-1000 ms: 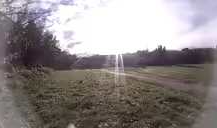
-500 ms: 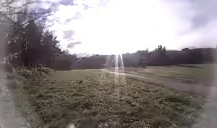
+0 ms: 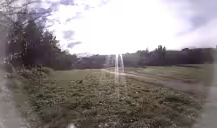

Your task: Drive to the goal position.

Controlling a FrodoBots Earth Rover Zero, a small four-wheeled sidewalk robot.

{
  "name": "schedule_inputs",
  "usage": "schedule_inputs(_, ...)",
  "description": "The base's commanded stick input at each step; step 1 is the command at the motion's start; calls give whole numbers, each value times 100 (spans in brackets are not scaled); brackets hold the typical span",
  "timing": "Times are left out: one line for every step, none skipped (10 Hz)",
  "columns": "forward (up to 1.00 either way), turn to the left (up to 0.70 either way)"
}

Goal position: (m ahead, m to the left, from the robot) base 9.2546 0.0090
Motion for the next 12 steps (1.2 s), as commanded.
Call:
schedule_inputs(5, 0)
schedule_inputs(5, 0)
schedule_inputs(5, 0)
schedule_inputs(5, 0)
schedule_inputs(5, 0)
schedule_inputs(4, 0)
schedule_inputs(4, 0)
schedule_inputs(5, 0)
schedule_inputs(5, 0)
schedule_inputs(5, 0)
schedule_inputs(5, 0)
schedule_inputs(5, 0)
